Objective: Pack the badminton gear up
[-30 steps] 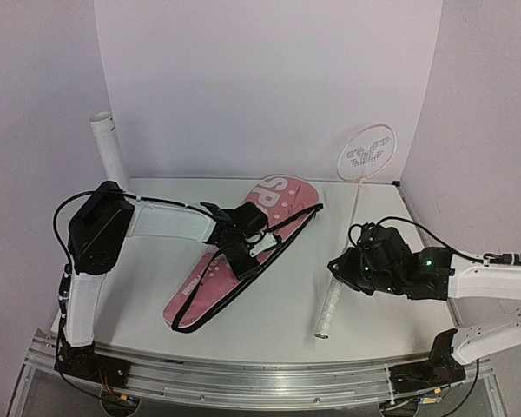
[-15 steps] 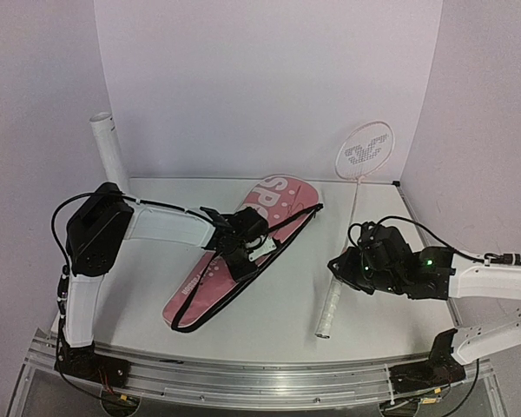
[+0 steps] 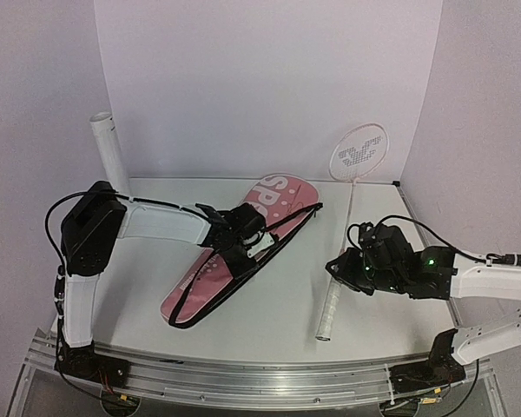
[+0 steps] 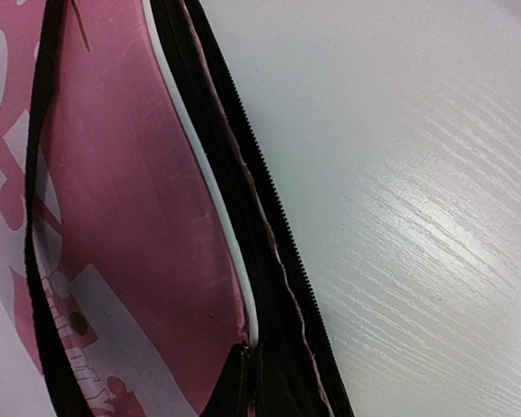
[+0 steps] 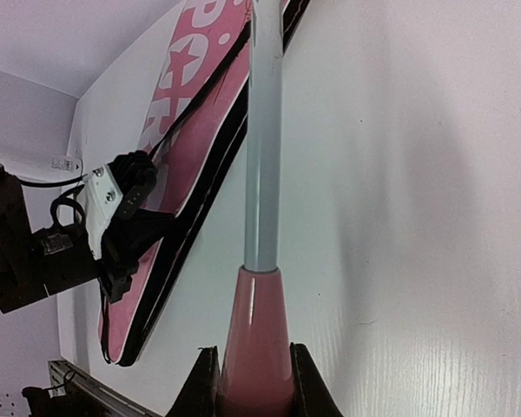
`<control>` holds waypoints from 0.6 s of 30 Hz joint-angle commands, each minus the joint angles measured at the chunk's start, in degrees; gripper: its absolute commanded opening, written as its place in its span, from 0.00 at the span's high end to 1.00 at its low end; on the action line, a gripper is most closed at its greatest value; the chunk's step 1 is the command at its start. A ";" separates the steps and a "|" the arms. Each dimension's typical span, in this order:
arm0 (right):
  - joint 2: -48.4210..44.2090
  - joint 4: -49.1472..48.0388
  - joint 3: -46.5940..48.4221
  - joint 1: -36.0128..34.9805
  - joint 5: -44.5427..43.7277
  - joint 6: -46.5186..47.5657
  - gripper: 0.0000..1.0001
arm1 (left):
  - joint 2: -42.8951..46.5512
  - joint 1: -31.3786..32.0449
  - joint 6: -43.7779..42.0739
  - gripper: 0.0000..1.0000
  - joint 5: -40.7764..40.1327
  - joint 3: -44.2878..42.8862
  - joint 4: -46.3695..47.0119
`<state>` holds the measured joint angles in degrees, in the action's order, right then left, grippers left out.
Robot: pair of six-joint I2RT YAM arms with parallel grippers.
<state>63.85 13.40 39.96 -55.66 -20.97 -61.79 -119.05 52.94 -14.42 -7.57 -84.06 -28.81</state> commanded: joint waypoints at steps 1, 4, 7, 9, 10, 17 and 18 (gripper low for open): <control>-1.53 -1.26 3.95 -0.07 4.71 1.22 1.00 | 7.56 -1.74 1.54 1.00 -0.23 -6.39 -0.06; -0.94 0.45 5.15 0.17 10.23 0.66 1.00 | 7.94 -3.59 3.70 1.00 1.01 -9.89 -2.15; -0.62 1.99 5.99 0.20 16.96 0.08 1.00 | 7.66 -6.26 7.79 1.00 4.94 -13.33 -4.23; -2.20 2.42 5.94 0.18 20.32 -0.48 1.00 | 6.72 -8.96 10.45 1.00 7.25 -15.65 -5.34; -3.82 2.93 5.62 0.19 21.15 -1.13 1.00 | 6.23 -10.06 11.19 1.00 8.43 -16.33 -5.38; -12.17 8.42 3.61 0.17 25.39 -6.54 1.00 | 3.17 -12.44 12.49 1.00 11.93 -18.63 -1.92; -12.91 8.52 3.13 0.15 26.73 -7.64 1.00 | 2.53 -12.62 12.71 1.00 11.77 -19.29 -1.61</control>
<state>54.09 20.73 43.18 -55.61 0.81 -65.50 -114.83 40.42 -3.98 2.41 -98.75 -35.02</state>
